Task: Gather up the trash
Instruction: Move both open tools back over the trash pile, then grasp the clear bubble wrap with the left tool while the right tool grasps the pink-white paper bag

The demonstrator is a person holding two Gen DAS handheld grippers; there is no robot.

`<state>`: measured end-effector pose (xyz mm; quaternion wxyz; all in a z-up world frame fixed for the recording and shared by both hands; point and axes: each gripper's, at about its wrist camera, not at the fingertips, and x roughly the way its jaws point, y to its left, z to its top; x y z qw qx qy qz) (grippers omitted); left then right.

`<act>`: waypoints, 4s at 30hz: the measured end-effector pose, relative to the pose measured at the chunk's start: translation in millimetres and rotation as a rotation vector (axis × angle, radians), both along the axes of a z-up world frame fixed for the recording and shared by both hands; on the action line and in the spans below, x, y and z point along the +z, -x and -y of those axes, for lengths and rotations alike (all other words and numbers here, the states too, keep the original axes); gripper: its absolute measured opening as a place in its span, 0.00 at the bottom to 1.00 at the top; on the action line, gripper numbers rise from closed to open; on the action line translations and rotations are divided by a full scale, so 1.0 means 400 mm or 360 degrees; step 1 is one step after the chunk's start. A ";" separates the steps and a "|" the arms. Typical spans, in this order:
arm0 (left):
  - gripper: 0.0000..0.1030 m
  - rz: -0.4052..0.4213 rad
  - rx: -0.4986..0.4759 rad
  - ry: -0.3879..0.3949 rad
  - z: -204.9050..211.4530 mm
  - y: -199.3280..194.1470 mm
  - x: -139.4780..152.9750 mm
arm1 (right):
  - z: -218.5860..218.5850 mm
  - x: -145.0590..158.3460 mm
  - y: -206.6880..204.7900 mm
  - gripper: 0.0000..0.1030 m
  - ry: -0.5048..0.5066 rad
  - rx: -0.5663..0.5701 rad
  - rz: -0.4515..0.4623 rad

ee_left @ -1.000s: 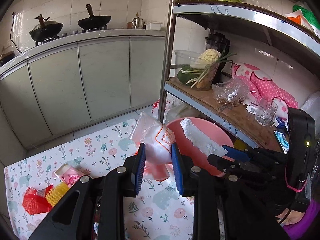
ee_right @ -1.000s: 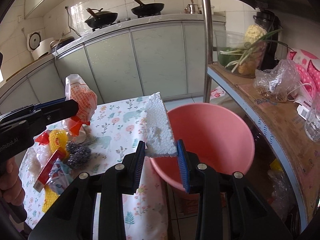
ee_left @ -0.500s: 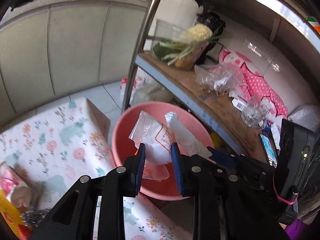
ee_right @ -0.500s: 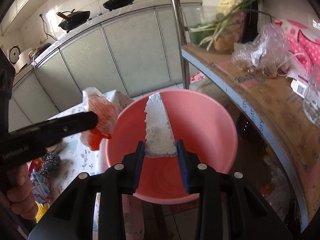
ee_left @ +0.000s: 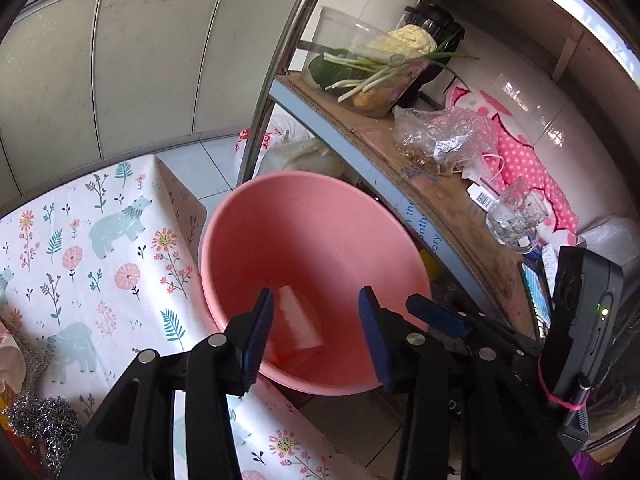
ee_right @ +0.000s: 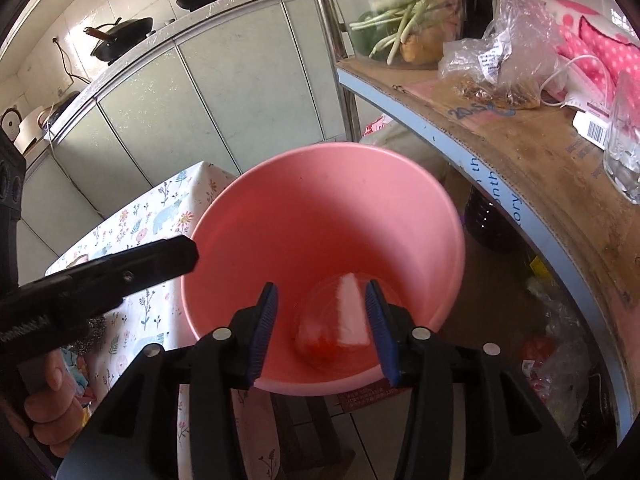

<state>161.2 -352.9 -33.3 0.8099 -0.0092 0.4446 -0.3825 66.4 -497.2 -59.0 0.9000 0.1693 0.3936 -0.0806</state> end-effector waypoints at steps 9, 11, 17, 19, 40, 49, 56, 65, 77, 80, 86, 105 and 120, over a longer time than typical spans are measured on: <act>0.42 0.0201 0.0084 0.0016 -0.086 0.091 0.102 | -0.093 0.087 0.071 0.45 0.0067 0.0127 0.0186; 0.42 0.0258 0.0117 0.0004 -0.117 0.118 0.128 | -0.128 0.108 0.086 0.45 0.0090 0.0172 0.0226; 0.42 0.0393 0.0207 -0.0039 -0.235 0.191 0.179 | -0.240 0.152 0.129 0.45 0.0092 0.0337 0.0345; 0.42 0.0415 0.0249 -0.0051 -0.288 0.213 0.189 | -0.275 0.157 0.135 0.45 0.0088 0.0389 0.0354; 0.42 0.0354 0.0799 -0.0298 -0.862 0.322 0.101 | -0.493 0.129 0.113 0.45 -0.0008 0.0785 0.0309; 0.42 0.0203 0.0839 -0.0259 -0.867 0.273 0.012 | -0.514 0.104 0.087 0.45 -0.0024 0.0835 0.0264; 0.40 0.0156 0.0858 -0.0268 -0.871 0.243 -0.020 | -0.534 0.117 0.035 0.45 -0.0074 0.0930 0.0264; 0.22 0.0121 0.0936 -0.0161 -0.924 0.253 -0.024 | -0.580 0.132 -0.090 0.45 -0.0069 0.1062 0.0234; 0.22 0.0100 0.0993 -0.0128 -0.976 0.264 -0.026 | -0.619 0.038 -0.301 0.45 -0.0163 0.1099 -0.0096; 0.22 0.0090 0.0995 -0.0118 -0.982 0.262 -0.030 | -0.631 0.021 -0.316 0.49 -0.0103 0.1155 -0.0142; 0.22 0.0083 0.0989 -0.0106 -0.984 0.252 -0.038 | -0.655 -0.014 -0.347 0.55 0.0012 0.1209 -0.0173; 0.22 0.0203 0.1017 -0.0067 -0.979 0.277 0.026 | -0.533 0.133 -0.183 0.47 -0.0076 0.0973 0.0161; 0.22 0.0390 0.0930 0.0004 -0.881 0.339 0.149 | -0.468 0.179 0.049 0.47 -0.0200 0.0828 0.0326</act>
